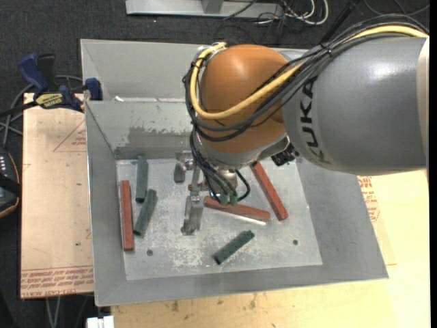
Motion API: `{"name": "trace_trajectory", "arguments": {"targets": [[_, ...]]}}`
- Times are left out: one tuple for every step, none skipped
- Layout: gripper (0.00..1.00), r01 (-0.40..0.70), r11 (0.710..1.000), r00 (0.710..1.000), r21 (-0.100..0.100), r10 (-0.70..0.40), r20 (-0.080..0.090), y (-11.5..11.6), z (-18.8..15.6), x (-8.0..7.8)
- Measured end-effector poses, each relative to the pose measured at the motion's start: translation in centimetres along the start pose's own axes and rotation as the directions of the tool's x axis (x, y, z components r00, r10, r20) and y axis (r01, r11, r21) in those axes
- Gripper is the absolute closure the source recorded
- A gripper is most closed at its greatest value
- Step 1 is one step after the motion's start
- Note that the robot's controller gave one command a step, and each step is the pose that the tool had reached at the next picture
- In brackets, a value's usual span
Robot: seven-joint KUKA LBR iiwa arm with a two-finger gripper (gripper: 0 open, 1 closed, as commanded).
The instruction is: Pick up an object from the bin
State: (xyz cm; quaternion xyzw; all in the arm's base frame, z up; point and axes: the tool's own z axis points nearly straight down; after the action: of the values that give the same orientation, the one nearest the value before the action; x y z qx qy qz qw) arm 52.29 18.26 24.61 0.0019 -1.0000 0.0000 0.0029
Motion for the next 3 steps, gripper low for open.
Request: {"name": "trace_trajectory", "arguments": {"targets": [[0.00, -0.046, 0.999, 0.999, 0.003, 0.046, -0.001, -5.3, 7.7, -1.1], [0.00, -0.042, 0.999, 0.999, 0.002, 0.042, 0.013, -11.4, 6.8, -7.3], [0.00, 0.248, 0.969, 0.969, 0.000, -0.248, 0.003, -16.3, 17.3, -5.8]]}}
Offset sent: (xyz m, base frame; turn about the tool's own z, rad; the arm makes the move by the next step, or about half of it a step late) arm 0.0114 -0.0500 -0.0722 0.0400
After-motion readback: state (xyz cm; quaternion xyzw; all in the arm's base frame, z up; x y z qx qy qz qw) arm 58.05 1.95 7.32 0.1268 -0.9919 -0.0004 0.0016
